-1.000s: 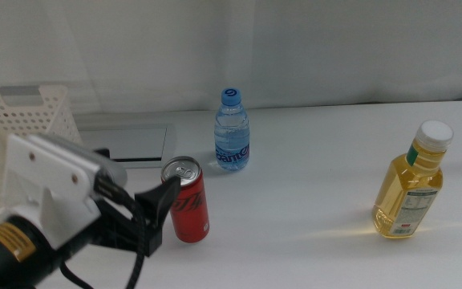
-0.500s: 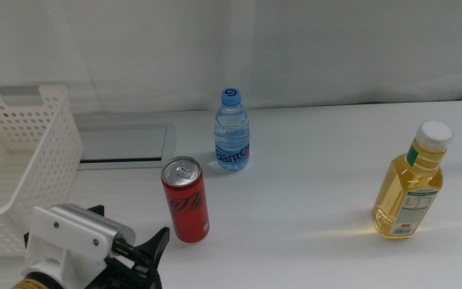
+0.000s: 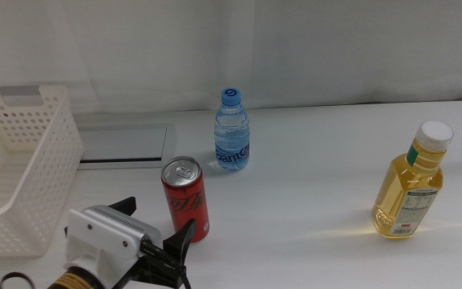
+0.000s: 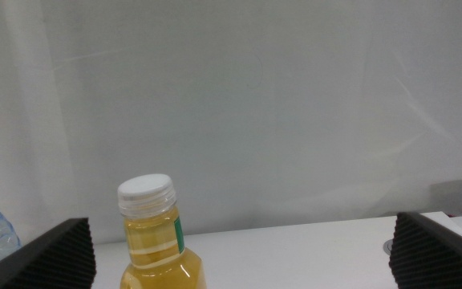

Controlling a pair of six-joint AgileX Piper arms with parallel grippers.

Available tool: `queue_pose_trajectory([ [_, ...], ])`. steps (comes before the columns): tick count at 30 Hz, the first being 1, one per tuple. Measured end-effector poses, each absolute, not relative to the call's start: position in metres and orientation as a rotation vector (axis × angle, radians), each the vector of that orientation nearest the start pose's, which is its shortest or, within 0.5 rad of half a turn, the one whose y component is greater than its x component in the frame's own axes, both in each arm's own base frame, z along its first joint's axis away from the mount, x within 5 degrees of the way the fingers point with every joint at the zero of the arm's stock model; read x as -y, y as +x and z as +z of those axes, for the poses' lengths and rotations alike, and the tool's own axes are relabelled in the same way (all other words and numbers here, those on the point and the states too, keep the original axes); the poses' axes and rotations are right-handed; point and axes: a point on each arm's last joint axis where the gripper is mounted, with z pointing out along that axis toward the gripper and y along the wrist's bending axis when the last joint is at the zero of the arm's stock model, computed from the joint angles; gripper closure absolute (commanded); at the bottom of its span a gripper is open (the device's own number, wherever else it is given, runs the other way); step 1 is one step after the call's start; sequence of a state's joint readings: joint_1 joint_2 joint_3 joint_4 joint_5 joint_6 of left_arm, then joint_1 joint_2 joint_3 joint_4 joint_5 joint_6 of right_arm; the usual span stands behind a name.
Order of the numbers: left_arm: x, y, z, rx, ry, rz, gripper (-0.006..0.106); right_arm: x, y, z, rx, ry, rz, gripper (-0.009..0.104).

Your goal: Use arms to grab the bottles and put them into the dustbin to the left of the table.

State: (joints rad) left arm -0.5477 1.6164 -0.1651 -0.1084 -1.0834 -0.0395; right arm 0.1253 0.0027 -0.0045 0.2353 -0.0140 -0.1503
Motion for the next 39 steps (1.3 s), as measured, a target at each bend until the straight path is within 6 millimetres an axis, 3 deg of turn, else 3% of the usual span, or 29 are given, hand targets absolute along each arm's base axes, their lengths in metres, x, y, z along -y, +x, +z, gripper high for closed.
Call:
queue_pose_trajectory([
  [6, 0.117, 0.204, 0.125, -1.837, 0.348, -0.384, 0.010, -0.007, 0.056, 0.216, -1.470, -0.025, 0.171, -0.008],
  [13, 0.137, 0.236, 0.130, -1.784, 0.334, -0.409, 0.010, -0.007, 0.056, 0.216, -1.470, -0.022, 0.174, -0.008],
  [20, 0.143, 0.244, 0.125, -1.855, 0.344, -0.403, 0.024, -0.007, 0.056, 0.216, -1.471, -0.014, 0.183, -0.008],
  [23, 0.142, 0.244, 0.123, -1.875, 0.346, -0.400, 0.034, -0.007, 0.056, 0.216, -1.471, -0.014, 0.183, -0.008],
  [25, 0.142, 0.244, 0.123, -1.877, 0.344, -0.401, 0.049, -0.007, 0.056, 0.216, -1.471, -0.014, 0.183, -0.008],
  [26, 0.143, 0.244, 0.123, -1.879, 0.341, -0.404, 0.073, -0.007, 0.056, 0.216, -1.471, -0.012, 0.185, -0.008],
  [28, 0.143, 0.244, 0.123, -1.882, 0.333, -0.409, 0.103, -0.007, 0.056, 0.216, -1.471, -0.012, 0.185, -0.008],
  [35, 0.141, 0.241, 0.137, -1.904, 0.287, -0.440, 0.103, -0.007, 0.056, 0.216, -1.471, -0.011, 0.186, -0.008],
  [39, 0.135, 0.248, 0.182, -1.873, 0.280, -0.403, 0.103, -0.007, 0.056, 0.216, -1.471, -0.011, 0.186, -0.008],
])
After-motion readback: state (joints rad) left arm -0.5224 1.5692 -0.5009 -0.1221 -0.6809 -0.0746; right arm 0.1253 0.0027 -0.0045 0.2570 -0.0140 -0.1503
